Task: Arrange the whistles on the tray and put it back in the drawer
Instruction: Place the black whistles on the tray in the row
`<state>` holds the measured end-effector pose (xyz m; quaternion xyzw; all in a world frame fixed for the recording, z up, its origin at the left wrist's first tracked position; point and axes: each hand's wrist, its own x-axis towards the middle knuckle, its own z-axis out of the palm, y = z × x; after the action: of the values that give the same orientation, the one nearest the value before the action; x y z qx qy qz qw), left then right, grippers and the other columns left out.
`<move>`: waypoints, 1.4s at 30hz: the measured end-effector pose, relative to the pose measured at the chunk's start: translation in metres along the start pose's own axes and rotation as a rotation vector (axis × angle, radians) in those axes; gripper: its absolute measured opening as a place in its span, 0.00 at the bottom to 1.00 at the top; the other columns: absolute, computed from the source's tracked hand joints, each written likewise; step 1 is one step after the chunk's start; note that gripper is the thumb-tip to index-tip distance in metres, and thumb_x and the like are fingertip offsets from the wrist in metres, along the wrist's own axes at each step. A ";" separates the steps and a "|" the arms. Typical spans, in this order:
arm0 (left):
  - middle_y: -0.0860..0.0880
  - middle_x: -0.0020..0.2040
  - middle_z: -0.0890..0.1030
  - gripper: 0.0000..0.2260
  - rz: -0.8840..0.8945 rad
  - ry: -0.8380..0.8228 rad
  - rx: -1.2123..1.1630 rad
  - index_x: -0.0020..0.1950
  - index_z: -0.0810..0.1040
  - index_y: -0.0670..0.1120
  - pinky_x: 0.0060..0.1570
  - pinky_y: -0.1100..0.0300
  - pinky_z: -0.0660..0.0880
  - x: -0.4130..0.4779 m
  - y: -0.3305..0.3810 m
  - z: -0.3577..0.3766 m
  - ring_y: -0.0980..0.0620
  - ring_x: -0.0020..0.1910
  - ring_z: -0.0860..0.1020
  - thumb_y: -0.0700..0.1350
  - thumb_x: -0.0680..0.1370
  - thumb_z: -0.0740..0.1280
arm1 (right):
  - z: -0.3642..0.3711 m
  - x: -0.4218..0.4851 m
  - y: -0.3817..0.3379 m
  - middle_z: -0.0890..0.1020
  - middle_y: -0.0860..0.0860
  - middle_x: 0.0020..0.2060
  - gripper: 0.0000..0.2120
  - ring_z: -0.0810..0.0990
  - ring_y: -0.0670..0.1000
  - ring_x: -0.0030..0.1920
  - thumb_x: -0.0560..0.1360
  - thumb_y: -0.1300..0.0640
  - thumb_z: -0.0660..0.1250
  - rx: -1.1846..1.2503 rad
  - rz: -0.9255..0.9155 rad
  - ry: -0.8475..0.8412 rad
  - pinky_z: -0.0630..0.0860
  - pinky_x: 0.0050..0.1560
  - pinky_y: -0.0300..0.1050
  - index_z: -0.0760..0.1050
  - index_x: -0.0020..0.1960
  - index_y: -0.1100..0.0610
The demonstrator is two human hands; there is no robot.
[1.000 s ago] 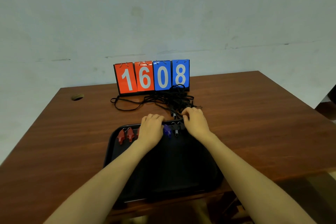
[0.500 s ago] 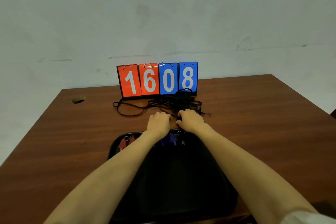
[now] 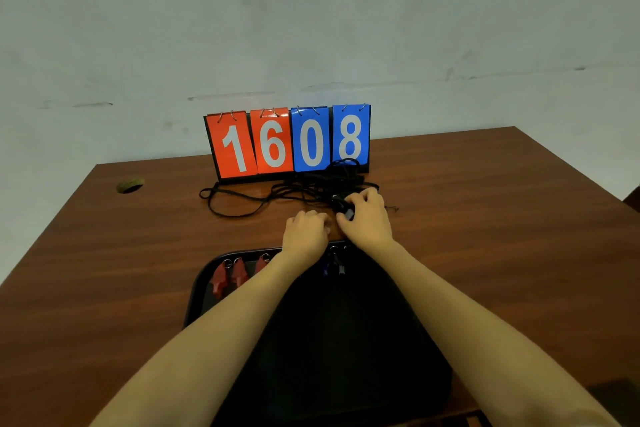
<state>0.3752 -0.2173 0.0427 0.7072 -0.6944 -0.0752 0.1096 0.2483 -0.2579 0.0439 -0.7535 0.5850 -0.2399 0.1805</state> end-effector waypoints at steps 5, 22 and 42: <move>0.47 0.60 0.77 0.13 0.008 0.076 -0.029 0.61 0.77 0.46 0.57 0.52 0.67 -0.015 0.005 0.001 0.44 0.60 0.72 0.45 0.80 0.58 | -0.014 -0.011 0.004 0.77 0.54 0.55 0.18 0.76 0.54 0.53 0.77 0.49 0.60 0.242 0.125 -0.108 0.71 0.43 0.46 0.73 0.63 0.58; 0.46 0.69 0.69 0.21 0.083 0.131 -0.171 0.72 0.65 0.47 0.62 0.52 0.71 -0.022 0.048 -0.028 0.46 0.66 0.69 0.41 0.79 0.62 | -0.062 -0.017 0.013 0.77 0.56 0.57 0.18 0.75 0.56 0.55 0.83 0.53 0.53 0.232 0.122 -0.307 0.67 0.52 0.45 0.71 0.65 0.60; 0.45 0.62 0.73 0.16 0.205 0.091 0.273 0.69 0.67 0.44 0.59 0.53 0.67 -0.011 0.023 -0.040 0.45 0.62 0.70 0.41 0.81 0.58 | -0.050 -0.022 0.010 0.75 0.52 0.64 0.23 0.73 0.51 0.63 0.76 0.59 0.66 0.022 -0.335 -0.217 0.72 0.63 0.48 0.68 0.70 0.52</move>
<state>0.3634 -0.2045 0.0865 0.6437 -0.7610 0.0637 0.0509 0.2072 -0.2385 0.0756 -0.8597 0.4258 -0.1905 0.2082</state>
